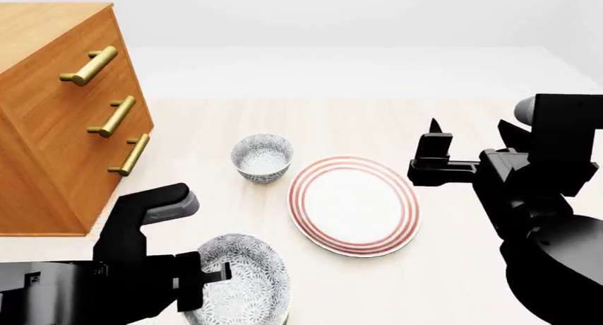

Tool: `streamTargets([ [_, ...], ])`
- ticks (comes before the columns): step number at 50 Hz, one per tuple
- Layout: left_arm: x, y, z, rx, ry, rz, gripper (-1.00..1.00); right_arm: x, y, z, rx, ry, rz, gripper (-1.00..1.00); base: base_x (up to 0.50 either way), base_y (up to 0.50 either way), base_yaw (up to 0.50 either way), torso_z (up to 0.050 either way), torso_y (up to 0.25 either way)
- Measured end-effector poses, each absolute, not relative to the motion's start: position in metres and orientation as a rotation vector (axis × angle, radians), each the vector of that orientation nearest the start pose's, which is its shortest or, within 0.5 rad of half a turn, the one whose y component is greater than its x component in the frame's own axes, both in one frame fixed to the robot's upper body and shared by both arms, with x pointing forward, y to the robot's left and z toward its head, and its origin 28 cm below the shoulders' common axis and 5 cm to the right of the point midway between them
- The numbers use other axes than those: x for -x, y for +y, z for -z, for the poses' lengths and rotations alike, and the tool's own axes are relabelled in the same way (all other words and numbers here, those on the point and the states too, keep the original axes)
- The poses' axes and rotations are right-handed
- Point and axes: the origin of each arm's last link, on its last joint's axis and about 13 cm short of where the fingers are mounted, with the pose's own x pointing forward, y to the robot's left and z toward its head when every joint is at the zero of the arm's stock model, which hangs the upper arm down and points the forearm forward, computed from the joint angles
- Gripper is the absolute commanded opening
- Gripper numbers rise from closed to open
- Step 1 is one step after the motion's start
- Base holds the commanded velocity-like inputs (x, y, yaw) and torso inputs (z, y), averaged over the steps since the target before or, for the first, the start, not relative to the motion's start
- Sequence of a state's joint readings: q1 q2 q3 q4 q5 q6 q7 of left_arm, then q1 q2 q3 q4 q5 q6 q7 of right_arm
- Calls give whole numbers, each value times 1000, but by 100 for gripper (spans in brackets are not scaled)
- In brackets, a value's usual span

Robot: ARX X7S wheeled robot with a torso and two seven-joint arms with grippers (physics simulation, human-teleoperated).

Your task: Stack the bowl in the middle on the bowl at the back.

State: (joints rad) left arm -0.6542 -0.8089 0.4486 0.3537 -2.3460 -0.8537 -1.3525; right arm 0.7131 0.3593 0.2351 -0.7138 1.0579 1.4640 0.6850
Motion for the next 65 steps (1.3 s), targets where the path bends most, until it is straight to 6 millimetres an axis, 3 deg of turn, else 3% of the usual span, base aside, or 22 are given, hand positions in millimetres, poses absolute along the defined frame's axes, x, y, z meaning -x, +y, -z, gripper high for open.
streamTargets([
  [35,-204,230,-199,239,1000,125,-100,-225,-135,-233,0,30,51,100,0,0,0,0,0],
  [36,-204,230,-198,238,1000,125,100,-224,-135,-233,0,30,51,100,0,0,0,0,0],
  [54,-203,229,-202,233,967,152,100,-222,-136,-234,-1,28,51,100,0,0,0,0,0],
  [65,-197,232,-221,231,874,185,100,-221,-136,-237,-1,20,51,100,0,0,0,0,0],
])
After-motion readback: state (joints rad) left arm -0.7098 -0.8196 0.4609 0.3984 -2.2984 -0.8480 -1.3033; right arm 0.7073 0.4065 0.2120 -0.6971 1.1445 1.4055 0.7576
